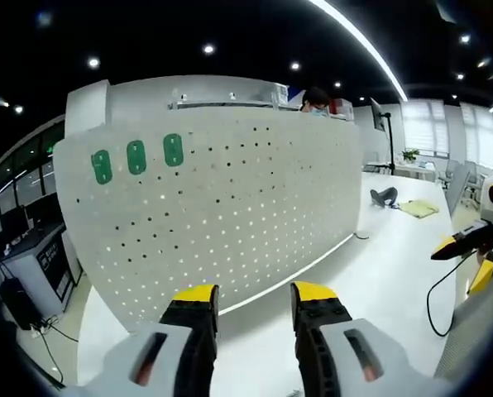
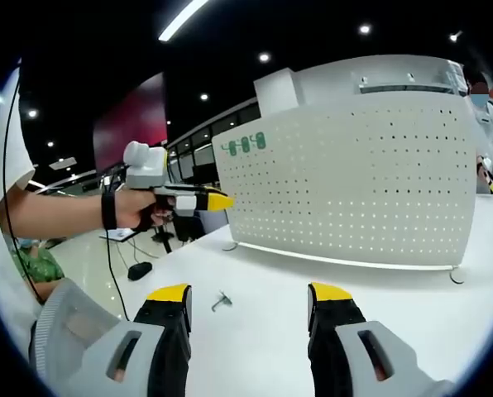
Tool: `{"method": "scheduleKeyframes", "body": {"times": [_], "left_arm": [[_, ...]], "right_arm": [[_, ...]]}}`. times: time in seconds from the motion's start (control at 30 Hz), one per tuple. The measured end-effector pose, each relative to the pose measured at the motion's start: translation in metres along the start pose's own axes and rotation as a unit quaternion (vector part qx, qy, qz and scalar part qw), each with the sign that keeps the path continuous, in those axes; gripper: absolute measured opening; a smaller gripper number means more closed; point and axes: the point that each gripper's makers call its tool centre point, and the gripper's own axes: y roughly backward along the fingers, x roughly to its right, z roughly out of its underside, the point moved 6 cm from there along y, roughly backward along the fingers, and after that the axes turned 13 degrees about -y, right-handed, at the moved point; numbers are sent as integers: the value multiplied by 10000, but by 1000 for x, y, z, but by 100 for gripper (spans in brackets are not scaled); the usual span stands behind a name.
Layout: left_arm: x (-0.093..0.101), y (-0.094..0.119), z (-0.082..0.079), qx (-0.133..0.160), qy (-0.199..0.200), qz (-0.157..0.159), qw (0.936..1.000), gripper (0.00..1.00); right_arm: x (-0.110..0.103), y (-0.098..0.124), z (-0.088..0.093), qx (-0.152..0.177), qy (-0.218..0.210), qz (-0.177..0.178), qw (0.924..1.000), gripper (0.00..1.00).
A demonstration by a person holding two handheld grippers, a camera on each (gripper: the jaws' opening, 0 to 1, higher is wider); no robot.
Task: Insert the hook assembly into the mounting plate slot until the hook locks in place.
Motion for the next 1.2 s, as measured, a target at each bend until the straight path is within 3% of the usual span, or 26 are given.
{"method": "scheduleKeyframes", "body": {"times": [0.4,0.87,1.2], "left_arm": [[14,3,36,-493,120,571,9971,35],[31,7,73,-923,-96,1116,9894,34],[48,8,92,-1275,-239,1713,9766,34]], "right_arm": [[-2,3,6,-87,-32,103,9999,56],[-5,7,13,-95,-111,279,9995,56],[-4,9,14,-72,-167,335,9993,56]]}}
